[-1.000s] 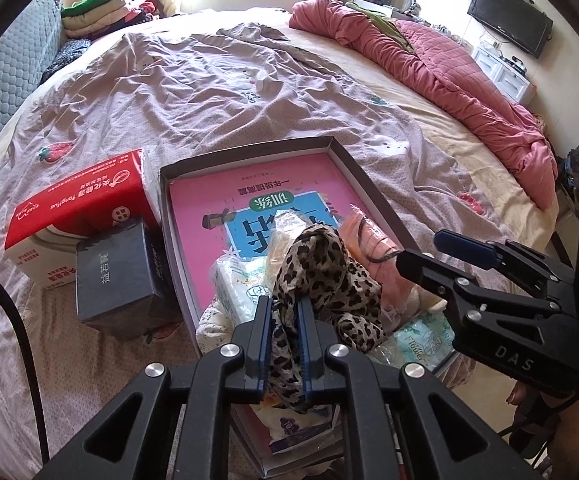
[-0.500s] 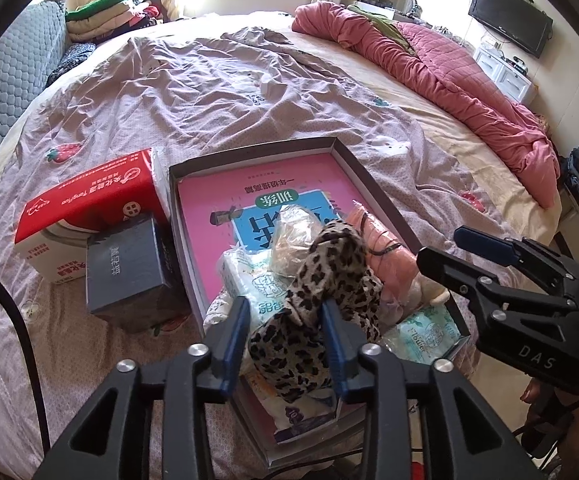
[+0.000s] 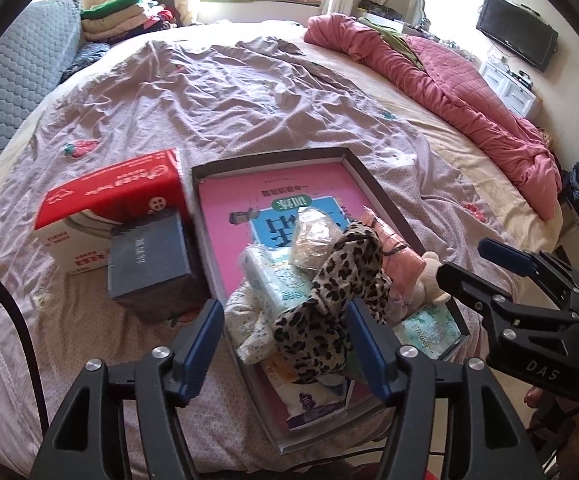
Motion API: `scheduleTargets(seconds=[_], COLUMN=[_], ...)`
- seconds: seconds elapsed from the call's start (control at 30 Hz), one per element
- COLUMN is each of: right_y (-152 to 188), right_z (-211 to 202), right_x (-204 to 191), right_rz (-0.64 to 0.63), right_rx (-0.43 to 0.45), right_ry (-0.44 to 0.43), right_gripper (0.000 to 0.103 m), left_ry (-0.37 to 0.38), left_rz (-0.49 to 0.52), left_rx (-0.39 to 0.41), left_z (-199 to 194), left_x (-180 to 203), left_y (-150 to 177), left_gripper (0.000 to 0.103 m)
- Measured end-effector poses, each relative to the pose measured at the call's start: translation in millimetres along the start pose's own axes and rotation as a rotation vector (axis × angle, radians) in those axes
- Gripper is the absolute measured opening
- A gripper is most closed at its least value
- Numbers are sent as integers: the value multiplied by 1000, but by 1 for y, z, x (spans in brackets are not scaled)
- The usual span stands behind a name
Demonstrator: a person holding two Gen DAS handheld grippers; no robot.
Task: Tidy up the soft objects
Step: 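Withdraw both open grippers up and away from the tray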
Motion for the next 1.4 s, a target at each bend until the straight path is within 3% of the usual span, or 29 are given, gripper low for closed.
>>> scheduleTargets(seconds=[0.1,0.47,0.93,1.4], right_y=[4,30,39,68], right_z=[-7,-47,-85,-117], right_x=[-4,-34,-52,-85], right_rz=[11,-29,-18,-24], right_rx=[0,42,132,151], right_ry=[-12,57,66,43], right_gripper=[76,79,79,79], left_ry=[-14,-75,-123,-184], left_rz=[-2,-6,-28,-79], left_rx=[10,36,74,46], left_z=[-9,-44,-81,-108], left_x=[-2,-2,-15,-26], left_y=[3,29,49,83], left_gripper=[77,80,81,81])
Point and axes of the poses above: each gripper's, at about its wrist camera, not at the fingertips, and z roughly the way its jaws point, x to its right, y to its underside, the point moved 3 cm from there along z, roughly the way its jaws point, and after that the axes turned 9 degrees about z, right-handed, at the moved point
